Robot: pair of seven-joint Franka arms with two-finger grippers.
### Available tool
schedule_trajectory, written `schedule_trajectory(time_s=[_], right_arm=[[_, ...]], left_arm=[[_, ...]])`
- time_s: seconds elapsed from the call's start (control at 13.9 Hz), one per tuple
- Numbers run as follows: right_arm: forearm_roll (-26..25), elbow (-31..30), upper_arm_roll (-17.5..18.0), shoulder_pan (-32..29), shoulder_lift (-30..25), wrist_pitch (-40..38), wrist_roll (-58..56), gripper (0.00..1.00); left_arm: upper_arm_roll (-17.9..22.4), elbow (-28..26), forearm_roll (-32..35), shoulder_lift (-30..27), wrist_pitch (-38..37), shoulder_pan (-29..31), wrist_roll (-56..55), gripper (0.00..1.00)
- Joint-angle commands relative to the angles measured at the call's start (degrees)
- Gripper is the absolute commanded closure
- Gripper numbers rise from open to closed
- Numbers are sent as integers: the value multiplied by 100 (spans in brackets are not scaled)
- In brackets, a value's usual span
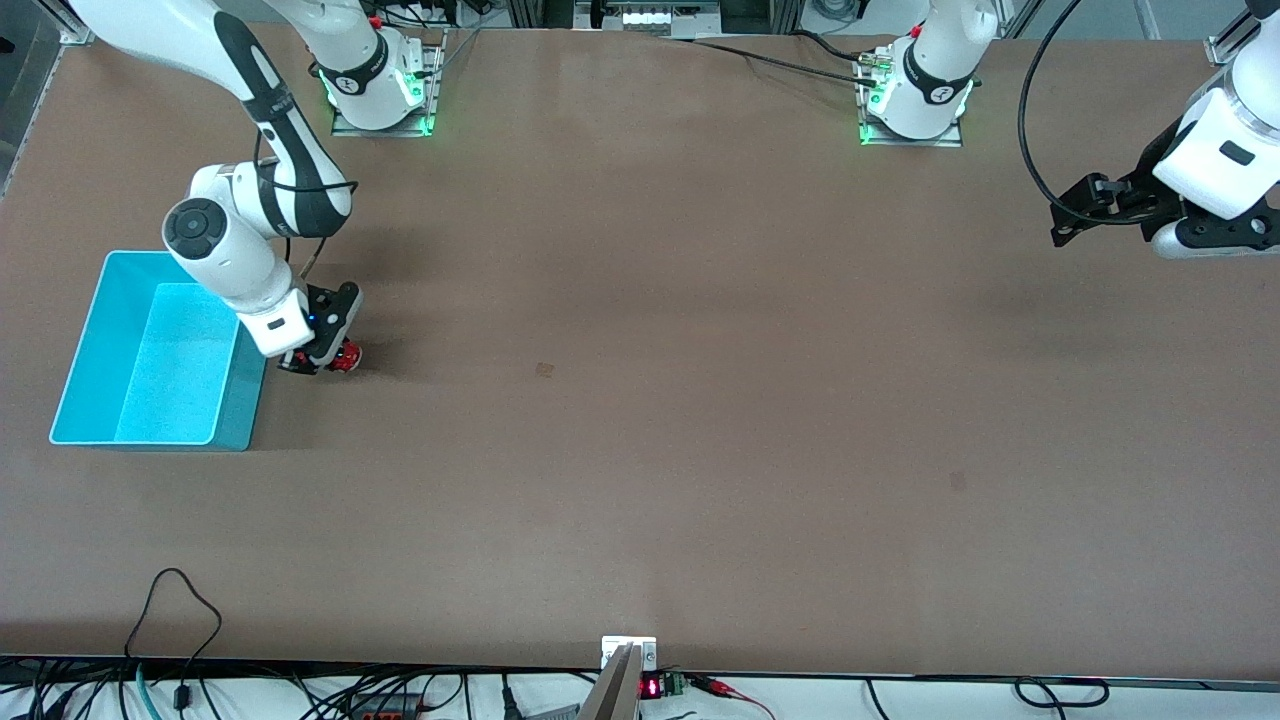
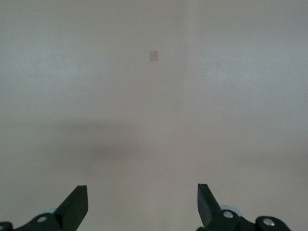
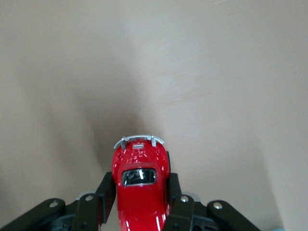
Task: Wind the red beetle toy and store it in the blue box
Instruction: 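Carry the car into the blue box with the right gripper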
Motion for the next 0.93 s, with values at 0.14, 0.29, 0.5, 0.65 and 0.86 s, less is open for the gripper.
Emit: schedule_trajectory(time_s=[0.14, 0.29, 0.5, 0.65, 0.86], right_arm=[[-109, 985, -139, -208, -442, -1404, 2896, 100], [-66, 1196, -489, -331, -451, -1571, 3051, 100], [5, 1268, -904, -578, -381, -1572, 3768, 100], [-13, 1452, -1193, -570, -250, -1616, 4035, 100], [13, 1505, -1344, -727, 189, -1564, 4403, 100]], left_arm=[[-3, 203, -35, 95, -135, 21, 31, 0], [-3, 203, -35, 95, -135, 21, 31, 0], [-3, 203, -44, 95, -126, 21, 31, 0], [-3, 203, -44, 95, -135, 21, 31, 0], [-3, 212, -44, 130, -126, 21, 31, 0]])
